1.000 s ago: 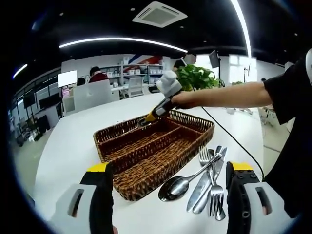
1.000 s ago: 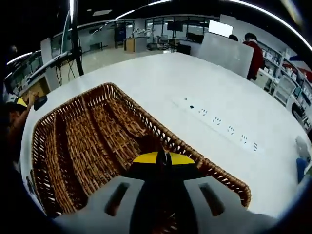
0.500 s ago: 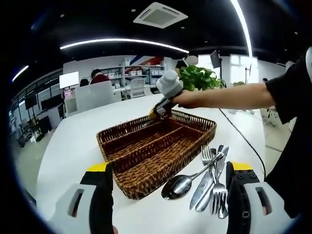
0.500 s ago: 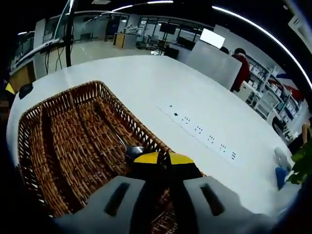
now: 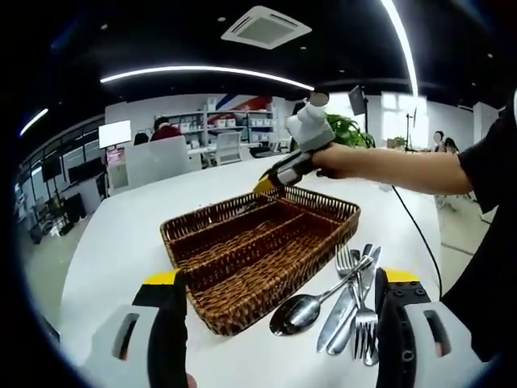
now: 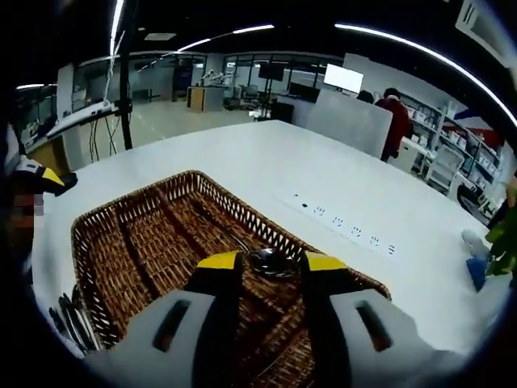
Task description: Arrange the knives, forks, and spoons in their matching storage slots by inserting each utensil handle-first until every utensil is classified and aligned in the correct compartment
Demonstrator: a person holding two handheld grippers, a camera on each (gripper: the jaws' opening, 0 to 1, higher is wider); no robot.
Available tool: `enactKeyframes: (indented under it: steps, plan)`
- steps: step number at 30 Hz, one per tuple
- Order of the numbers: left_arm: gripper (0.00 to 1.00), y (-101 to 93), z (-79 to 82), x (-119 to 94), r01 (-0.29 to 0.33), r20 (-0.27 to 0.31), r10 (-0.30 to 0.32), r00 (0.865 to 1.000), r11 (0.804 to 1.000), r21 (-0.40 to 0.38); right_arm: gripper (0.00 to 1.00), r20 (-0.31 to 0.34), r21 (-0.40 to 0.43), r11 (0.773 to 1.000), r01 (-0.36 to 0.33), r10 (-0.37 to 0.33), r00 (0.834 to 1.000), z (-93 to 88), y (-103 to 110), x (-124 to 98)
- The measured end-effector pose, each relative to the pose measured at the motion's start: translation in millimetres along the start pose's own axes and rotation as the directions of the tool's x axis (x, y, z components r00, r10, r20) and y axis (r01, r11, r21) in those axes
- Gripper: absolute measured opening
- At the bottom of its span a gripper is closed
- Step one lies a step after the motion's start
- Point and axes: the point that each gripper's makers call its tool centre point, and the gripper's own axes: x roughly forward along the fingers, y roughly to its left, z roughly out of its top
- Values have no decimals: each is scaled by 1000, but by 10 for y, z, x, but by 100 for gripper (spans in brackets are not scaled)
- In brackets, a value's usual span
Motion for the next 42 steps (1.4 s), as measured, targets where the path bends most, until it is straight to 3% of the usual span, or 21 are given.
enactKeyframes:
  steps: [10,21,31,42]
  plan:
    - [99,0,15,40,-11,0,11,1000,1000,-22,50,98,59,997,-40,34,995,-16,350,-512]
    - [99,-5,77,91,-11,19,11,1000,1000,-27,71,168,88,995,-44,29,985,-177,517,-1015]
    - [99,-51,111,102,-3,32,3,999,1000,-20,81,202,125,991,-39,13,979,-371,594,-1394]
    - [99,-145,97,71,13,40,-12,999,1000,-17,98,186,116,993,-1,-21,982,-573,661,-1665]
